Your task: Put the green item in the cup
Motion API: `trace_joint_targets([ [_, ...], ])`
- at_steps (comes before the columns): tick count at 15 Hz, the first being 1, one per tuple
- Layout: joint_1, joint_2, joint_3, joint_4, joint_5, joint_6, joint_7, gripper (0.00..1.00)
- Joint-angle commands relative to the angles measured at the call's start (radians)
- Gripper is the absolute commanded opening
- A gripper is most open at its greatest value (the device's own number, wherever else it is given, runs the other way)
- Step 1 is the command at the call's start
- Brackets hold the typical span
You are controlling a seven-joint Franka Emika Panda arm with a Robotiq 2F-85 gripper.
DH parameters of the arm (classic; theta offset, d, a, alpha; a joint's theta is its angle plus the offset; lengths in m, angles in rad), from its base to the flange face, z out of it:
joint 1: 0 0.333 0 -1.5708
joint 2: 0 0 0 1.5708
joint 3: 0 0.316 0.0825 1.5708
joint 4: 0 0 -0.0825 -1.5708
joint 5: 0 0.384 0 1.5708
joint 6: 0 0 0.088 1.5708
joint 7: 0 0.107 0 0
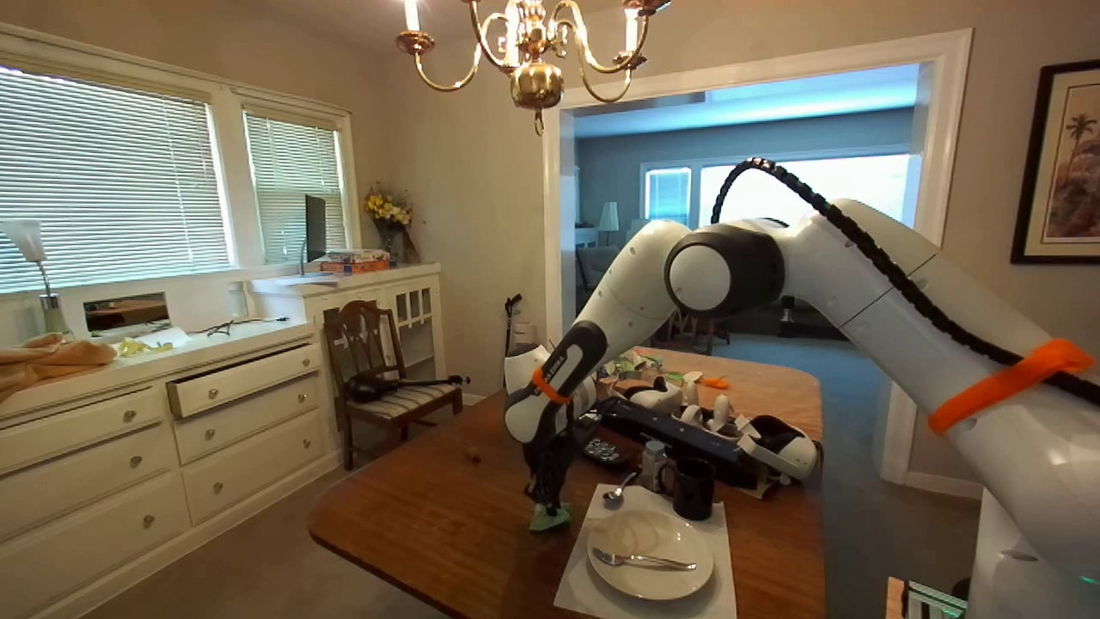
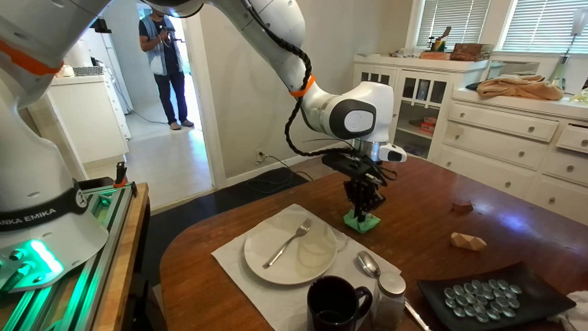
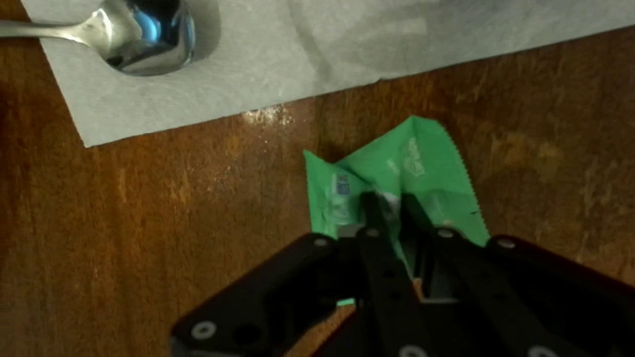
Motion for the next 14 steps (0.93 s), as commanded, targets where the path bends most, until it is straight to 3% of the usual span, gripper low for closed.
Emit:
trace_joint_targets([
  [1,0.013,0.014,-0.014,0.026,-0.011,-0.023,0.04,0.0],
  [7,-0.015,-0.222,-0.034,-0.103,-0.001,-0.153,0.036,0.02],
  [14,-0.084,-0.51,-0.029,-0.215,0.023,-0.643,-0.109,0.02],
])
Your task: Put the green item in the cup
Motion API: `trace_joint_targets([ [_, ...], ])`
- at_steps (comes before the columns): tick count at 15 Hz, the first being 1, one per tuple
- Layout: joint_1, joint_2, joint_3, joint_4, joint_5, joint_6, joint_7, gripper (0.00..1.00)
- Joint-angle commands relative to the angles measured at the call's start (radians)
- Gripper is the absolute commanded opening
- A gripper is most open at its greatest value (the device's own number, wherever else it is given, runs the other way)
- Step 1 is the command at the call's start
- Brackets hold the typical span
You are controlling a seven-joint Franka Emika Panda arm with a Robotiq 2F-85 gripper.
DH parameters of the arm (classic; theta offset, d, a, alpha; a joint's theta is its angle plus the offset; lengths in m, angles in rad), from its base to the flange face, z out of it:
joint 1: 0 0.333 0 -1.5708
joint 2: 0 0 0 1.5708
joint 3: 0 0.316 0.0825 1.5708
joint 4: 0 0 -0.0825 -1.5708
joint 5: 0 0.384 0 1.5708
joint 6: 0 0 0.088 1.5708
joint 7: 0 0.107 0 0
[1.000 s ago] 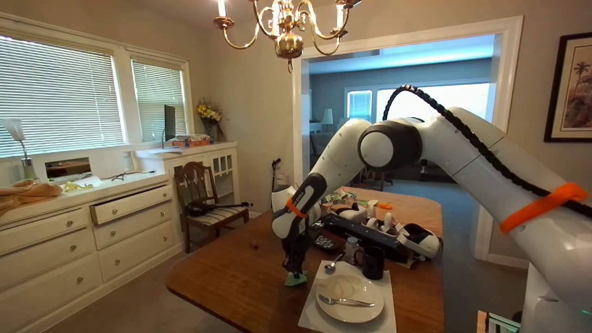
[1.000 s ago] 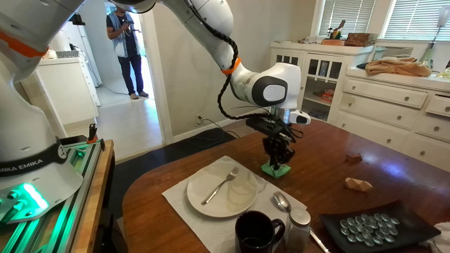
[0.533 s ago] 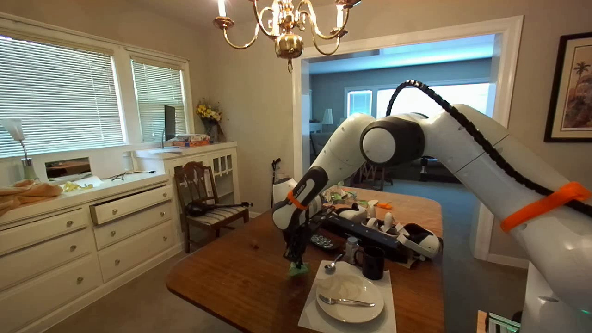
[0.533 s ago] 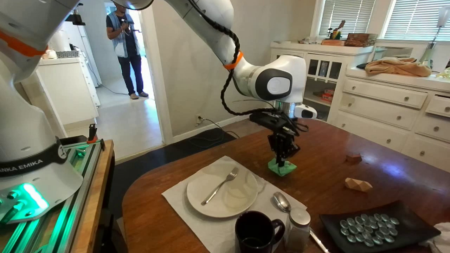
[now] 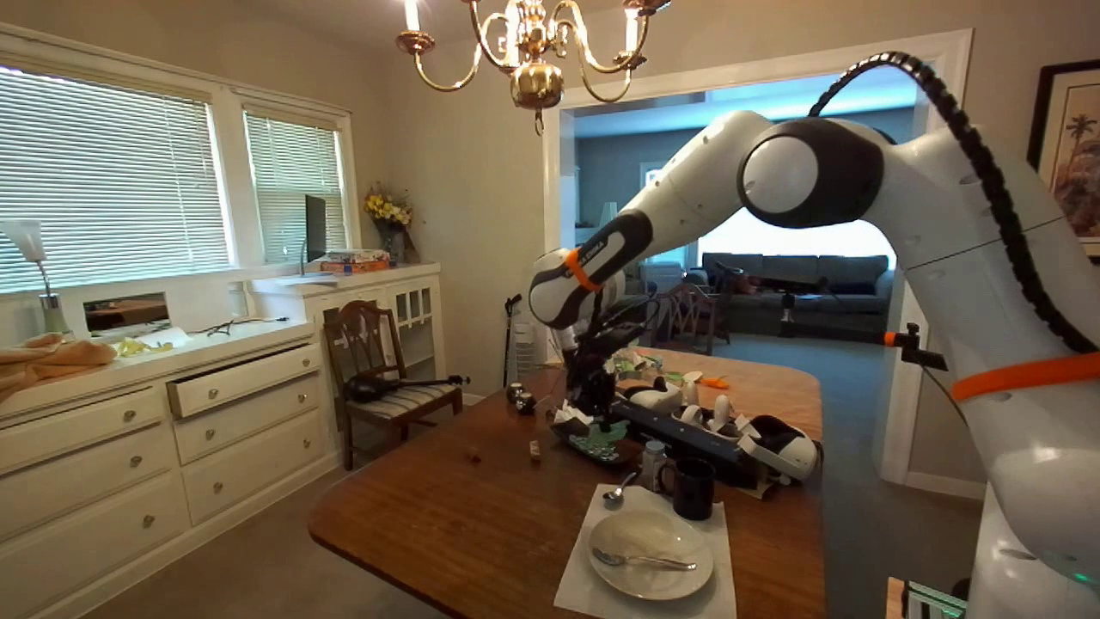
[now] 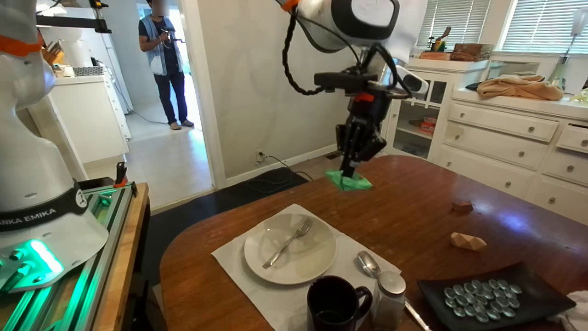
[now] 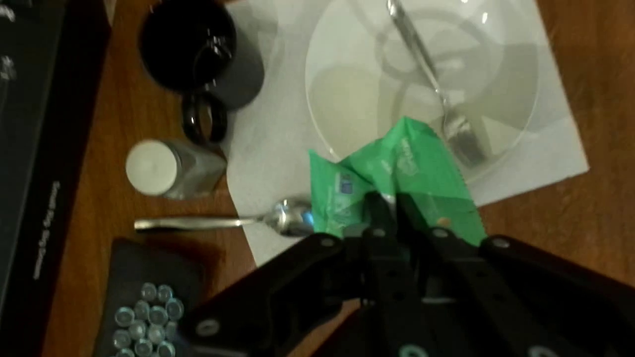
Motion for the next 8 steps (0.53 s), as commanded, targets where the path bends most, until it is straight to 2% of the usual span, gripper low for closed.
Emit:
trace_joint_targets([
  [1,-0.027,-0.135,0.004,-0.132,0.015,-0.164,-0.054,0.02],
  [4,-0.034,-0.188,0.005,-0.222,0.027,-0.235,-0.057,0.02],
  [6,-0.032,-0.195,-0.003,-0.273,0.003,-0.232,-0.034,0.02],
  [8,-0.033,-0.204,-0.015,-0.348,-0.081,-0.123,-0.049,0.02],
])
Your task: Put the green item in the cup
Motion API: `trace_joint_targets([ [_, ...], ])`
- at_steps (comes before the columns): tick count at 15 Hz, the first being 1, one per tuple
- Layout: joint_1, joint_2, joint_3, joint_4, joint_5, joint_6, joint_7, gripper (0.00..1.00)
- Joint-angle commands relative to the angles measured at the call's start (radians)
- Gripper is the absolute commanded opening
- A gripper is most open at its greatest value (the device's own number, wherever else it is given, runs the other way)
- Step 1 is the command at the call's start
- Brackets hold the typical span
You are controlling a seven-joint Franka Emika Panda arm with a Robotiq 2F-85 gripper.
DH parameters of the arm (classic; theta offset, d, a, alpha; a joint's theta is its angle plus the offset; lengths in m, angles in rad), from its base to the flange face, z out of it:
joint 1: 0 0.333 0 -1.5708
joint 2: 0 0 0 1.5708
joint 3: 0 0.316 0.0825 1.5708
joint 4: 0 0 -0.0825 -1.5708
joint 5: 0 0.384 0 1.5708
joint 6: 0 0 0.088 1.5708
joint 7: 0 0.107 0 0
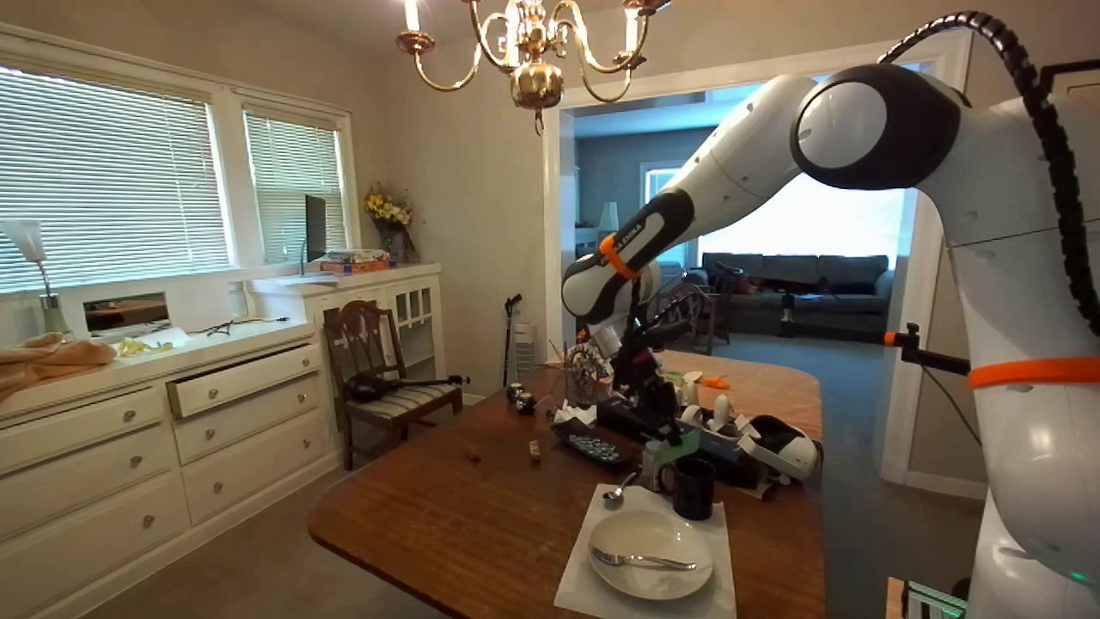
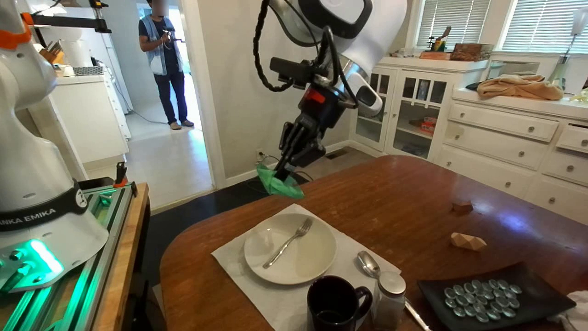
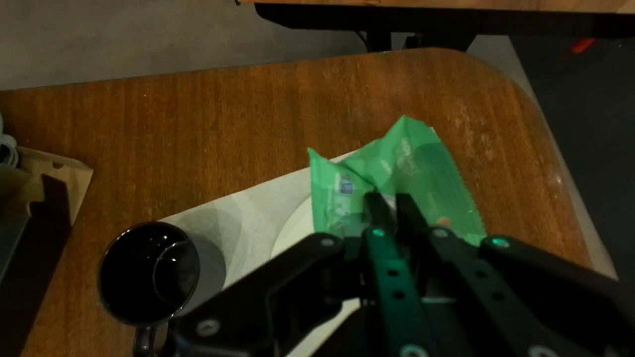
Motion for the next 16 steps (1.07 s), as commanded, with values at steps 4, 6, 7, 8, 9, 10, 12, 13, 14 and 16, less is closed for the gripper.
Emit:
trace_joint_targets([
  [4,-0.037,0.033,-0.031,-0.089,-0.068,0.154,-0.055,0.02],
  [6,-0.055,0.069,-0.031,-0.05,-0.057,0.184,-0.101,0.02],
  [7,-0.062,0.088,-0.033,-0.028,-0.057,0.2,-0.107,0.02],
  [8,-0.069,0.105,-0.035,-0.002,-0.06,0.209,-0.118,0.02],
  [9,-0.074,0.117,-0.038,0.026,-0.068,0.213,-0.128,0.02],
  [10,-0.078,0.124,-0.043,0.047,-0.081,0.217,-0.128,0.02],
  [12,-0.088,0.127,-0.055,0.078,-0.099,0.216,-0.135,0.02],
  [13,-0.093,0.133,-0.063,0.092,-0.11,0.216,-0.137,0.02],
  [14,-0.096,0.133,-0.07,0.1,-0.122,0.216,-0.134,0.02],
  [16,-0.106,0.141,-0.077,0.105,-0.128,0.222,-0.126,0.02],
])
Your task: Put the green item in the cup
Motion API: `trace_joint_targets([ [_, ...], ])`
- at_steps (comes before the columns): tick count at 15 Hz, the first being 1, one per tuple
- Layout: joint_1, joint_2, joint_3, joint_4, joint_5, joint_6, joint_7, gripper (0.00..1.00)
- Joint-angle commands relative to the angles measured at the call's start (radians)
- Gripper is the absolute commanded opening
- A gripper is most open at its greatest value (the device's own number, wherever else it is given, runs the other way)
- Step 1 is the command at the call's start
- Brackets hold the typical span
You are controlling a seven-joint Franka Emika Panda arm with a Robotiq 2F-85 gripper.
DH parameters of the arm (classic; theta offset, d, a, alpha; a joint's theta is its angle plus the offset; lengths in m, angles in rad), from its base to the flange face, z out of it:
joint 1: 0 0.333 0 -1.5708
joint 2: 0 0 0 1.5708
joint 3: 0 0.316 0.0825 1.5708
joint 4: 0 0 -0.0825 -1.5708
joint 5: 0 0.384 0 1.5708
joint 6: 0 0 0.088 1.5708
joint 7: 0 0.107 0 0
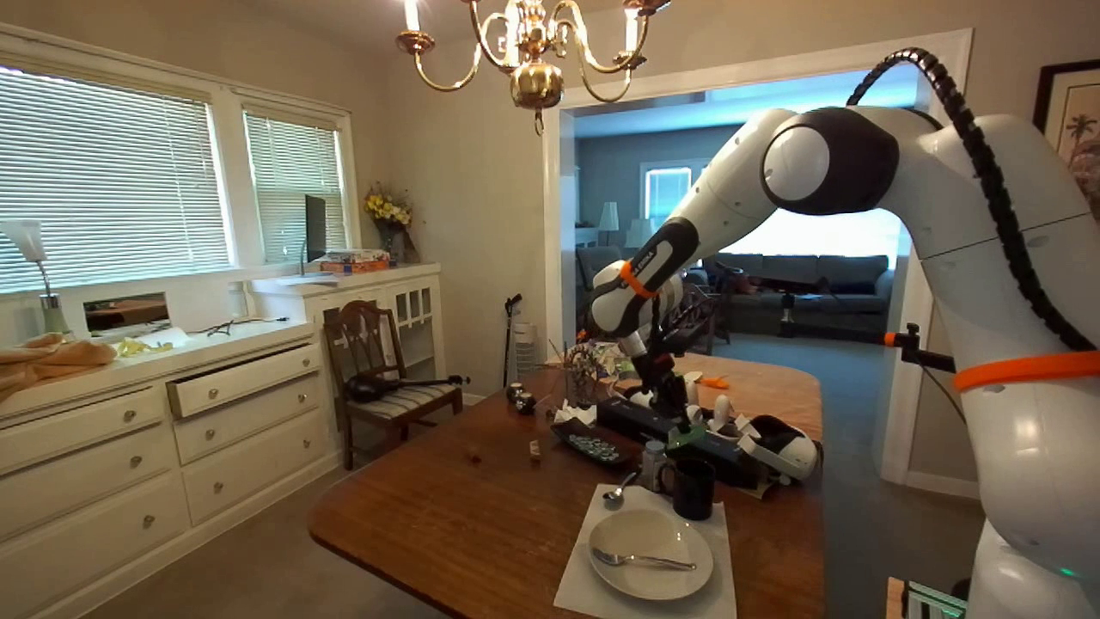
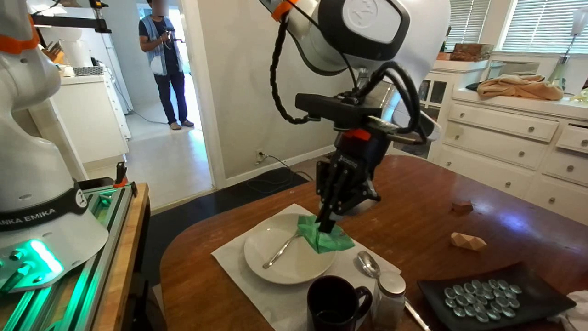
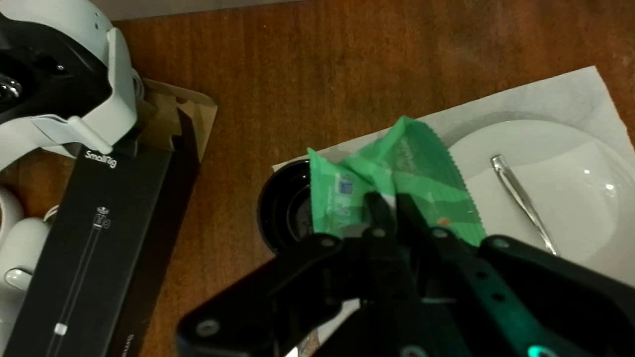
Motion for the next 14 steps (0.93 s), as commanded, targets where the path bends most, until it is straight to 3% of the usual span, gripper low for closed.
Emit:
trace_joint_targets([
  [1,-0.017,0.022,-0.011,0.01,-0.031,0.021,0.006,0.02],
  [14,-0.045,0.07,-0.045,-0.046,-0.038,0.108,0.064,0.02],
])
